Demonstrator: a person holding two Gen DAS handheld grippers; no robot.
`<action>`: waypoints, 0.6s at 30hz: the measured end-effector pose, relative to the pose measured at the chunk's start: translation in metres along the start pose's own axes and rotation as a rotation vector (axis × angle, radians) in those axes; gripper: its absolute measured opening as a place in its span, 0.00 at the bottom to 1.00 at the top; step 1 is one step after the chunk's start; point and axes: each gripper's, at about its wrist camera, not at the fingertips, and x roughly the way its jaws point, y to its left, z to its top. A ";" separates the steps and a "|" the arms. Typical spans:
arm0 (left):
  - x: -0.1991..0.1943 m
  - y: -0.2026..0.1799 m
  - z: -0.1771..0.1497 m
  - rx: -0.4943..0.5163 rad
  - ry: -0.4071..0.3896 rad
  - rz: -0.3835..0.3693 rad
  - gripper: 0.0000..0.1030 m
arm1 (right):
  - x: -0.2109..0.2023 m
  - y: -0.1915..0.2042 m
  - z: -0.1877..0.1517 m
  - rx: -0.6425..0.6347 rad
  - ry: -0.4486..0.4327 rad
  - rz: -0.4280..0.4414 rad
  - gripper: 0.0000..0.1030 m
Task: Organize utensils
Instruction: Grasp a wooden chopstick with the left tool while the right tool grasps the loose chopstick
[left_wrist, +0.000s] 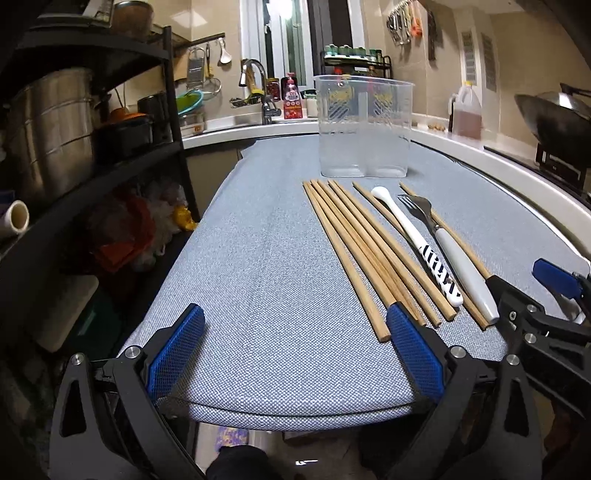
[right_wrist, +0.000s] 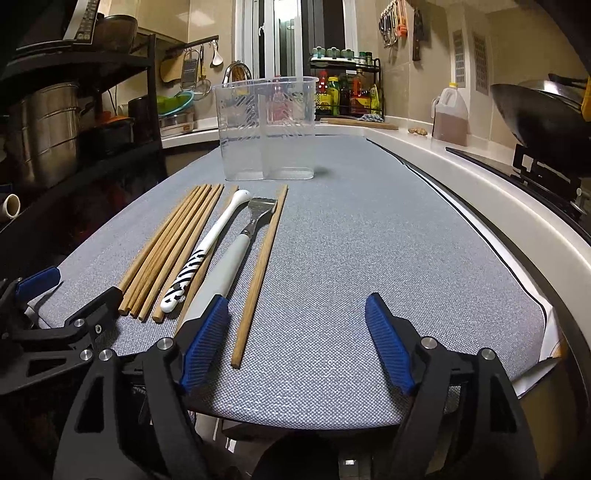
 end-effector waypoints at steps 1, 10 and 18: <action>0.000 0.002 0.000 -0.013 -0.002 -0.006 0.93 | 0.000 0.000 -0.001 0.001 -0.006 0.000 0.74; -0.003 -0.012 -0.006 0.040 -0.061 -0.117 0.32 | -0.008 0.010 -0.011 -0.025 -0.087 0.052 0.47; -0.006 -0.023 -0.012 0.096 -0.096 -0.131 0.11 | -0.010 0.016 -0.018 -0.057 -0.134 0.096 0.08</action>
